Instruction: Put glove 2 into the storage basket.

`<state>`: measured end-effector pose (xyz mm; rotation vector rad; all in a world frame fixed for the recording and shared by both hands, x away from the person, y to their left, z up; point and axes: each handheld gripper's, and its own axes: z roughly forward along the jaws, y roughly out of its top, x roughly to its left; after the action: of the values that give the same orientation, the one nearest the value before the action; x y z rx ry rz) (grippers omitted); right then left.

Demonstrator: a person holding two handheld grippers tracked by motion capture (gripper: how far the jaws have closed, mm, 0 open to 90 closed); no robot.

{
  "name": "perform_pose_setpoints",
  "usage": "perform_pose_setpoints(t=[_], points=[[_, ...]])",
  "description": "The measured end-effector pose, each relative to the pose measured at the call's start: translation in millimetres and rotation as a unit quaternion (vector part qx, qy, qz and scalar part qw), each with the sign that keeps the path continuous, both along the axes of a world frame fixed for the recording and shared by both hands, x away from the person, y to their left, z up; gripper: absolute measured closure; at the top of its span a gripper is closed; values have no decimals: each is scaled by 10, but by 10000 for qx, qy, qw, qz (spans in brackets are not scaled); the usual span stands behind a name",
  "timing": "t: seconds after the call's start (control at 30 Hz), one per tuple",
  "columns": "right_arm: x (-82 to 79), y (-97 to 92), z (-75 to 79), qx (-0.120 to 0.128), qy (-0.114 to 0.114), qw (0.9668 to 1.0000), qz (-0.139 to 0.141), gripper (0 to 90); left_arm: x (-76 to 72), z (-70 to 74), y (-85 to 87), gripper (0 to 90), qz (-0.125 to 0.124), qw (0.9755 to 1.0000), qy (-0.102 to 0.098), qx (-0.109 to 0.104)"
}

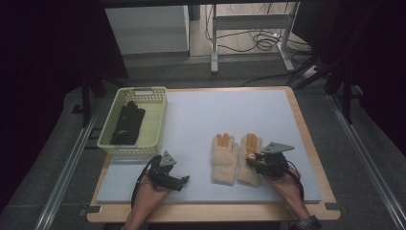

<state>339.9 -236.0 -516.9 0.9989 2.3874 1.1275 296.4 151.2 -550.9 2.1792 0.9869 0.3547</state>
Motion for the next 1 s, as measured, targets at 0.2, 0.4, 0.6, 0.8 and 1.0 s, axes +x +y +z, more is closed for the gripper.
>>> perform_pose_setpoints(t=[0.2, 0.4, 0.6, 0.8, 1.0], points=[[-29, -61, 212, 168, -66, 9998, -6, 609, 0, 0, 0, 26, -2, 10000, 1, 2], [-80, 66, 449, 352, -127, 9990, 243, 608, 0, 0, -1, 26, 9, 10000, 0, -6], [-63, 378, 573, 363, -152, 9975, 592, 608, 0, 0, -1, 26, 9, 10000, -1, -5], [26, 707, 471, 226, -45, 9959, 875, 604, 1, 0, 0, 26, 1, 10000, -10, 1], [125, 827, 181, 10, 268, 9948, 983, 546, -1, 0, 1, 26, -3, 10000, -2, 3]])
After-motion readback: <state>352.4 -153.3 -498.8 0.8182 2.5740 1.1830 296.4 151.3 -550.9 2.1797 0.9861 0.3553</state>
